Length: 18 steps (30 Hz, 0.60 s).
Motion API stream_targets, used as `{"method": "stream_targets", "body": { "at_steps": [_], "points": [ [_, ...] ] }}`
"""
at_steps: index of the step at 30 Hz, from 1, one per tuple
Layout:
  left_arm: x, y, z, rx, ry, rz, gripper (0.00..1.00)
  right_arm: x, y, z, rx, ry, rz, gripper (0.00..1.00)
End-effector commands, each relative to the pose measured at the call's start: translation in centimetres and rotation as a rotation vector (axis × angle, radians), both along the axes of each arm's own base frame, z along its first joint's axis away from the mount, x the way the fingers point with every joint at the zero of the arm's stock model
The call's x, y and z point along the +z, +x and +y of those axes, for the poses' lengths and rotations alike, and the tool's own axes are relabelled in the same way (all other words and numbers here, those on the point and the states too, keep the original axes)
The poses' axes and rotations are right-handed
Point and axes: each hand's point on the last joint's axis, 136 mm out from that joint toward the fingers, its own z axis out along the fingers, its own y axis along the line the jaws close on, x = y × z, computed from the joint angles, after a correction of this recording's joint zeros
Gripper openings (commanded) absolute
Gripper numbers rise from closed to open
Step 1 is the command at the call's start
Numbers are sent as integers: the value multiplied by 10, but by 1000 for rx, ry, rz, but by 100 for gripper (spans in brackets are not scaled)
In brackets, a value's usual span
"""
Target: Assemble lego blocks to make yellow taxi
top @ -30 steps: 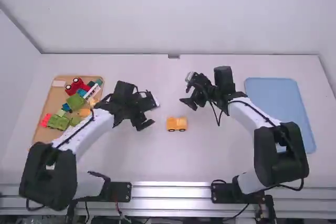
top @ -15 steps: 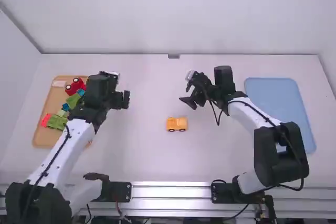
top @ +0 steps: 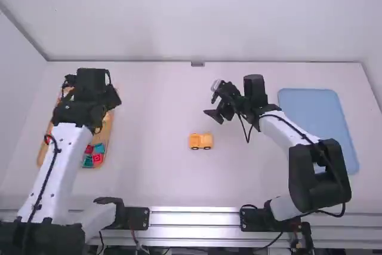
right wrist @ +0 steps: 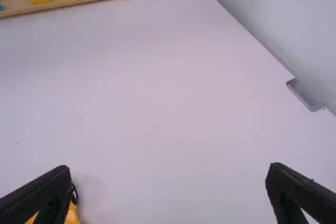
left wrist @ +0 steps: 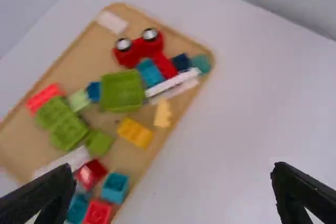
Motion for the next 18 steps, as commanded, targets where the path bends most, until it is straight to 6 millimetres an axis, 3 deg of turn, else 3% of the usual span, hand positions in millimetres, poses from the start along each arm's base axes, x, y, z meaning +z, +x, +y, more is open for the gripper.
{"method": "stream_targets", "body": {
  "at_steps": [1,4,12,18],
  "points": [
    [10,-11,32,185,-3,-27,99,1,1,1,1,1,-2,98],
    [5,-11,48,167,-68,2,99,1,1,1,1,1,-3,98],
    [-13,22,73,-25,-257,66,99,3,4,0,-2,5,-16,99],
    [-43,72,72,-195,-332,192,99,6,6,1,-18,25,-9,99]
  ]
}}
